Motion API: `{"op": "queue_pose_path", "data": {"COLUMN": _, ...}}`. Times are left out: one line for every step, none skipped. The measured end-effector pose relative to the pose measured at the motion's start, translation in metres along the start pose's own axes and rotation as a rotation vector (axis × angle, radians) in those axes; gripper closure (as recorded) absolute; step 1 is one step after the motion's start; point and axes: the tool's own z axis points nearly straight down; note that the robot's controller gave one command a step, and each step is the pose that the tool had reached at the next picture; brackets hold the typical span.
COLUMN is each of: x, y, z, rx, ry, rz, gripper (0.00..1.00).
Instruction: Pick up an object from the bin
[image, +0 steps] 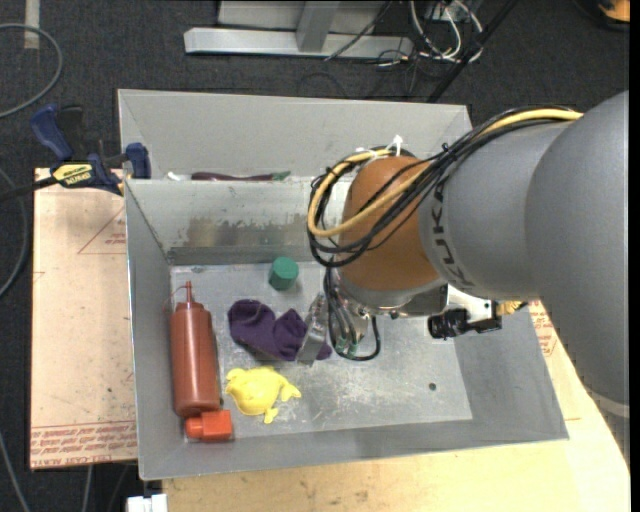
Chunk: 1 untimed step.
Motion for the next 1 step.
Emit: {"op": "queue_pose_path", "data": {"x": -0.0002, "y": 0.0002, "z": -0.0119, "rx": -0.001, "ry": -0.001, "rz": 0.000, "gripper": 1.00}}
